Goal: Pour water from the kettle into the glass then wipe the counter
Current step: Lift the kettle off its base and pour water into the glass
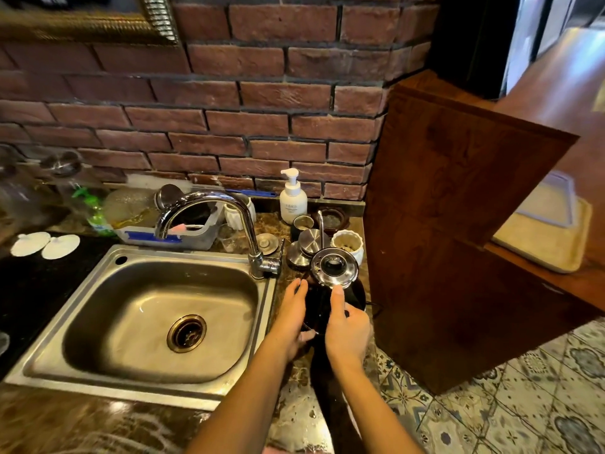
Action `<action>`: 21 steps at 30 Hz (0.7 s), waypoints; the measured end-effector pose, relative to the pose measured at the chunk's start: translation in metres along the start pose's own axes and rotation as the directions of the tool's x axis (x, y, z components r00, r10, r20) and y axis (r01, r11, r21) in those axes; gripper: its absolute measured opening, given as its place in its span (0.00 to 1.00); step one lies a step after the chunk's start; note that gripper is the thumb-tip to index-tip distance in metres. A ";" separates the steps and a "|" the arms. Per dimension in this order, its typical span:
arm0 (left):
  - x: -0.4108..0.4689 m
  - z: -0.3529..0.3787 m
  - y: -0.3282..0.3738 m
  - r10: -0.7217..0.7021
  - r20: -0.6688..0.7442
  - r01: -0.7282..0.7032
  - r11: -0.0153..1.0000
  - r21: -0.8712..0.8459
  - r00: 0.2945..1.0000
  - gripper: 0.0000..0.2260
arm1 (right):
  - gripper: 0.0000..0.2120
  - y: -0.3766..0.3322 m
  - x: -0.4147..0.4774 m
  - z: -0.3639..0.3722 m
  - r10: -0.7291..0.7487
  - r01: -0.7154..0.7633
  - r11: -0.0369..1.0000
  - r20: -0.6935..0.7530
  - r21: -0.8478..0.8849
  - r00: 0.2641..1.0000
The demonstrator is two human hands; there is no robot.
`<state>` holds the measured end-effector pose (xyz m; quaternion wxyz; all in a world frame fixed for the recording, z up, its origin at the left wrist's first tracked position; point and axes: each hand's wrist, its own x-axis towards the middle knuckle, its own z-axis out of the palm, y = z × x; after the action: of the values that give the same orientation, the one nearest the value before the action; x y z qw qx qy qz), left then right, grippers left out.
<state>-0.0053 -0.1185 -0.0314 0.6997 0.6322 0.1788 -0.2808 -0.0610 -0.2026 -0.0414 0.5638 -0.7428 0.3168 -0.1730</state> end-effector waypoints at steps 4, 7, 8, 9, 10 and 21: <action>0.000 -0.004 -0.008 -0.050 -0.034 0.051 0.999 0.004 0.998 0.21 | 0.31 0.000 -0.002 -0.007 -0.013 0.013 1.000 0.021 -0.008 1.000; 0.001 -0.007 -0.016 -0.062 -0.023 0.059 0.990 -0.131 0.998 0.21 | 0.32 -0.005 -0.005 -0.011 -0.056 0.057 0.998 0.045 -0.030 0.997; 0.001 -0.009 -0.017 -0.058 -0.015 0.055 0.985 -0.164 0.998 0.22 | 0.32 -0.008 -0.005 -0.013 -0.071 0.074 0.997 0.058 -0.038 0.996; 0.001 -0.010 -0.017 -0.052 -0.006 0.050 0.981 -0.187 0.999 0.23 | 0.33 -0.013 -0.006 -0.014 -0.083 0.086 0.995 0.070 -0.045 0.994; 0.000 -0.011 -0.016 -0.045 0.004 0.045 0.978 -0.203 0.999 0.25 | 0.33 -0.017 -0.005 -0.015 -0.093 0.097 0.994 0.076 -0.052 0.993; -0.022 -0.015 0.026 -0.034 0.113 0.070 0.940 -0.333 0.993 0.23 | 0.34 -0.072 0.004 -0.037 -0.164 0.167 0.986 0.104 -0.021 0.981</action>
<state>-0.0046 -0.0992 0.0000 0.7982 0.4826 0.2037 -0.2974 -0.0611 -0.2205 0.0378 0.5520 -0.7827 0.2270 -0.1765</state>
